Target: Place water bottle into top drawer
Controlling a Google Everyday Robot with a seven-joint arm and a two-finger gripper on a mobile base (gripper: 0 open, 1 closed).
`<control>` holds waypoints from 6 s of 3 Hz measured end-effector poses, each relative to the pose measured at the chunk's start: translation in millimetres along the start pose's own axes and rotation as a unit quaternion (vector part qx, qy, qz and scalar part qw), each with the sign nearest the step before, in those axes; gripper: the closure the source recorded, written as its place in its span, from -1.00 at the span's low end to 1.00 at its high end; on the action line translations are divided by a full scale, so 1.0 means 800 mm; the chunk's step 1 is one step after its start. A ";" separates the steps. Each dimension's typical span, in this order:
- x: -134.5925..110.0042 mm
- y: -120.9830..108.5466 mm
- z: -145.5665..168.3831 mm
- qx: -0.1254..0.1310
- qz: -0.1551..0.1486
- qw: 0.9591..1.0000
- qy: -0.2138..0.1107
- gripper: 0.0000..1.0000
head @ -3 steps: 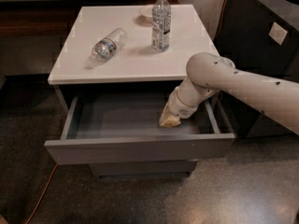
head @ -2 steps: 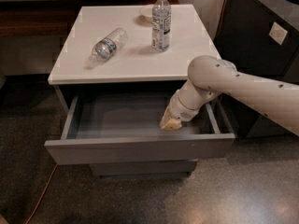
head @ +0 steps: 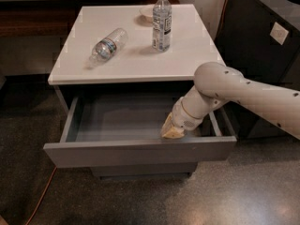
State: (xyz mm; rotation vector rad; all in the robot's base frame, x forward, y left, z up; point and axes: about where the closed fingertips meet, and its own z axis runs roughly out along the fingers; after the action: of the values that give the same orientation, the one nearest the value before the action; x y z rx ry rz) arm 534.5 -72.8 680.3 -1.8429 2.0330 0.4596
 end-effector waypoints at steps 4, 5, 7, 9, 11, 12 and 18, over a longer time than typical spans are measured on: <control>-0.016 0.053 0.009 -0.041 0.000 0.999 -0.017 1.00; -0.017 0.082 0.008 -0.057 0.010 0.998 -0.019 1.00; -0.055 0.059 -0.022 -0.025 -0.045 0.999 -0.002 1.00; -0.126 0.019 -0.058 0.003 -0.139 0.990 0.022 0.65; -0.208 -0.006 -0.110 0.027 -0.238 0.969 0.062 -0.45; -0.230 -0.030 -0.124 0.030 -0.270 0.959 0.078 -0.91; -0.297 -0.136 -0.146 0.050 -0.398 0.907 0.124 -1.00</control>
Offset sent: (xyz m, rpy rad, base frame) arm -0.0455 0.0222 0.0012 0.0521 0.0716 0.0457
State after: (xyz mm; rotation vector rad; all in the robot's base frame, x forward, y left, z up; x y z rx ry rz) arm 658.2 71.2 894.7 -2.5248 1.2011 -0.1148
